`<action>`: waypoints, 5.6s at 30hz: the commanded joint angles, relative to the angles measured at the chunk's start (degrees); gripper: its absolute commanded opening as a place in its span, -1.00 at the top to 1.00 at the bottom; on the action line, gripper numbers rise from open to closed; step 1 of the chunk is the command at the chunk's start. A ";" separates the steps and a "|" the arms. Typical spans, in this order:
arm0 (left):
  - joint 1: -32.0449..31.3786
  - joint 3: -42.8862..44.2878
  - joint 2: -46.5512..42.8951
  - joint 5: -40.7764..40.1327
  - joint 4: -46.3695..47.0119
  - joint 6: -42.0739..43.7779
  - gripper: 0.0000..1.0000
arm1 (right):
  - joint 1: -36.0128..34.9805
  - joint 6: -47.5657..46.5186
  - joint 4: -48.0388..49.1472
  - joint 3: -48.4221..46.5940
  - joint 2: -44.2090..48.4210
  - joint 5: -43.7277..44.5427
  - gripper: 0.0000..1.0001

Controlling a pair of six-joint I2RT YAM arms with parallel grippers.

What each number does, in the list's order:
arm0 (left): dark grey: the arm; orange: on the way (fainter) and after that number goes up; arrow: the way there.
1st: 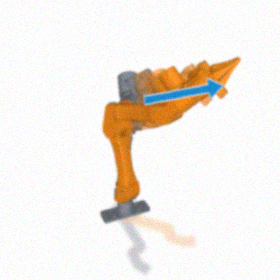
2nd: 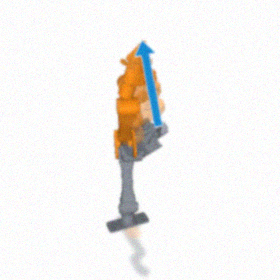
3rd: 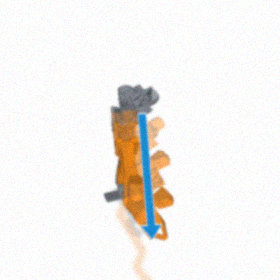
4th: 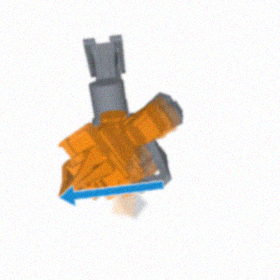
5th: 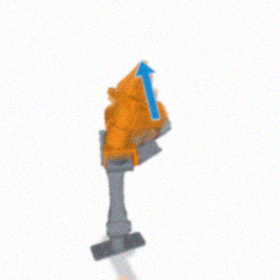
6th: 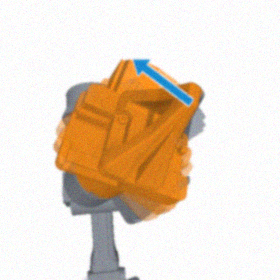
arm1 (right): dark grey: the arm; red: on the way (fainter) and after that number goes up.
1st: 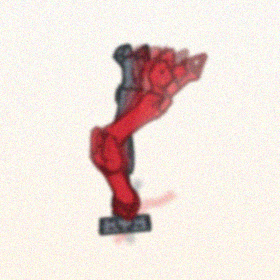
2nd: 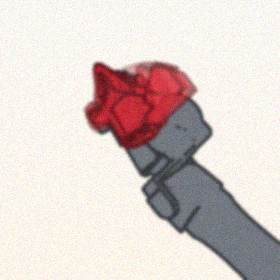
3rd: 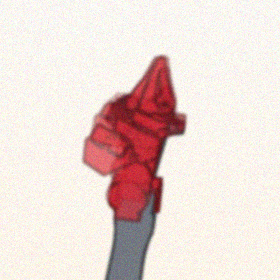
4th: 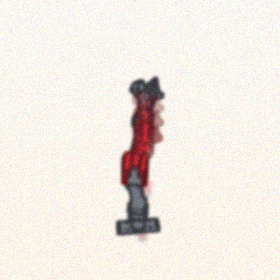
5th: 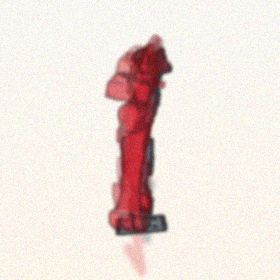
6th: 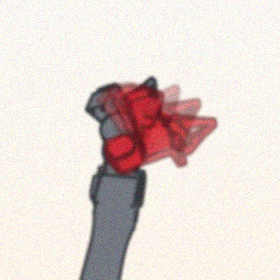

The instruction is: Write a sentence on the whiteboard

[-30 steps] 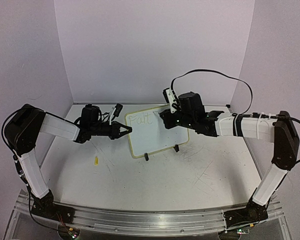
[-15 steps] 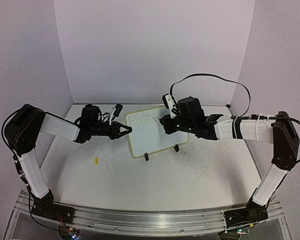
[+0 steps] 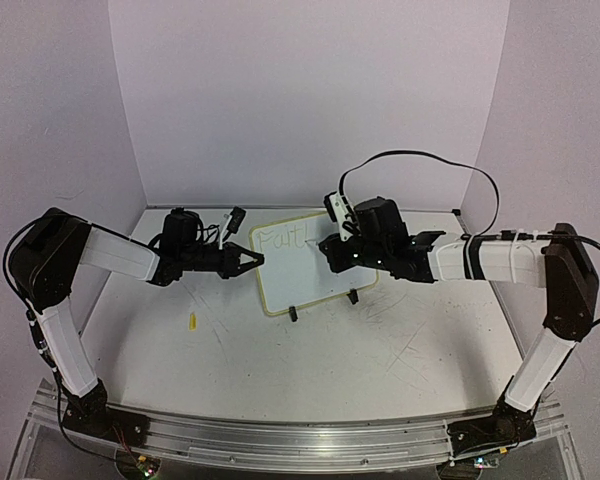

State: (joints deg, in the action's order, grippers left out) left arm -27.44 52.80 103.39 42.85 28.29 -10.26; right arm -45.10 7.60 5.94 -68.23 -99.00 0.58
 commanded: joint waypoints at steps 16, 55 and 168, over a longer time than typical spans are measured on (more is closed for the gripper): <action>0.37 0.54 -0.68 -5.98 -4.04 4.72 1.00 | 0.07 -0.69 2.11 -4.29 0.61 4.64 1.00; 0.35 0.70 -0.75 -6.09 -4.30 4.81 1.00 | 0.72 2.49 0.20 0.08 3.22 7.16 1.00; 0.25 3.14 -0.29 -9.66 -8.41 5.93 1.00 | -7.35 -6.49 -0.46 -3.12 0.70 -5.69 1.00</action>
State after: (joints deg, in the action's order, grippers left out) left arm -27.77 54.43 103.13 42.28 24.50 -8.39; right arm -50.88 2.28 4.89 -68.30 -96.29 -2.70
